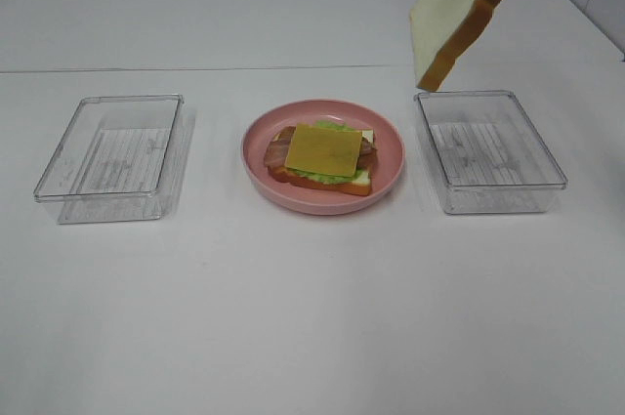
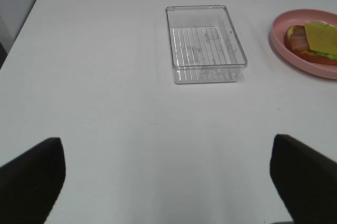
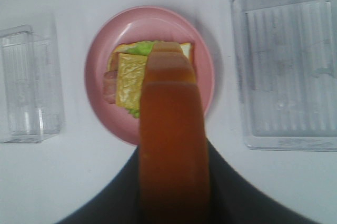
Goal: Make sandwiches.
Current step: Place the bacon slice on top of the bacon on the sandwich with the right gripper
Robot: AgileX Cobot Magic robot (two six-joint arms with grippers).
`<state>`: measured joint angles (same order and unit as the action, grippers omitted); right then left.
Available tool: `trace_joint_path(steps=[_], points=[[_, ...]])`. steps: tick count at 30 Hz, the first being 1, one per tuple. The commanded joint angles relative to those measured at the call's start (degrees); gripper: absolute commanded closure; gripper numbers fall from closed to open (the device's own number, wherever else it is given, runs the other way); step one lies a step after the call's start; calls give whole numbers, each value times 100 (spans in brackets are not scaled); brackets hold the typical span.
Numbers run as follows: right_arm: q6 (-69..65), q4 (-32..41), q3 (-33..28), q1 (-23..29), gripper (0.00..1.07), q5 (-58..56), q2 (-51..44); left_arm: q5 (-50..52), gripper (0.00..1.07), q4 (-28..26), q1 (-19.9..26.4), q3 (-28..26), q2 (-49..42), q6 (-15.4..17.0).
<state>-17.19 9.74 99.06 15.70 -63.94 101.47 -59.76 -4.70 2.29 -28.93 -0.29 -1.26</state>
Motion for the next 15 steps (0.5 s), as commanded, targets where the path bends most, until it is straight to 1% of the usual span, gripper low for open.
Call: trace_joint_path(steps=[1,2,3,4,5,6,7,8,9,10,12,13,14,15], points=[[275,573,-722,-6,107,871,-327,57,9,-29,-11,34,-120,52],[682,1261,-1197,-6,107,1387,-476,57,9,-29,-11,34,-120,52],[682,1261,-1197,-6,107,1387,-476,57,9,-29,-11,34,-120,52],[1186,2057,-1593,-6,107,1753,-498,57,9,-29,-11,34,-120,52],[1375,2429,-1725,-6,107,1845,-476,57,9,-29,-11,34,-120,52],[1375,2429,-1725,-6,107,1845,-476,57,9,-29,-11,34,-120,52],[1719,3002,-1994,0,107,2017,-413,57,9,-29,-11,34,-120,52],[1925,3249,-2091,0,107,2108,-372,57,9,-29,-11,34,-120,52],[1925,3249,-2091,0,107,2108,-372,57,9,-29,-11,34,-120,52],[2131,3592,-2166,0,107,2263,-286,57,9,-29,-11,34,-120,52],[2212,3724,-2166,0,107,2280,-218,57,9,-29,-11,34,-120,52],[2424,3919,-2160,0,107,2384,-97,57,9,-29,-11,34,-120,52],[2424,3919,-2160,0,107,2384,-97,57,9,-29,-11,34,-120,52],[2664,4062,-2126,0,107,2607,52,57,9,-29,-11,34,-120,52]])
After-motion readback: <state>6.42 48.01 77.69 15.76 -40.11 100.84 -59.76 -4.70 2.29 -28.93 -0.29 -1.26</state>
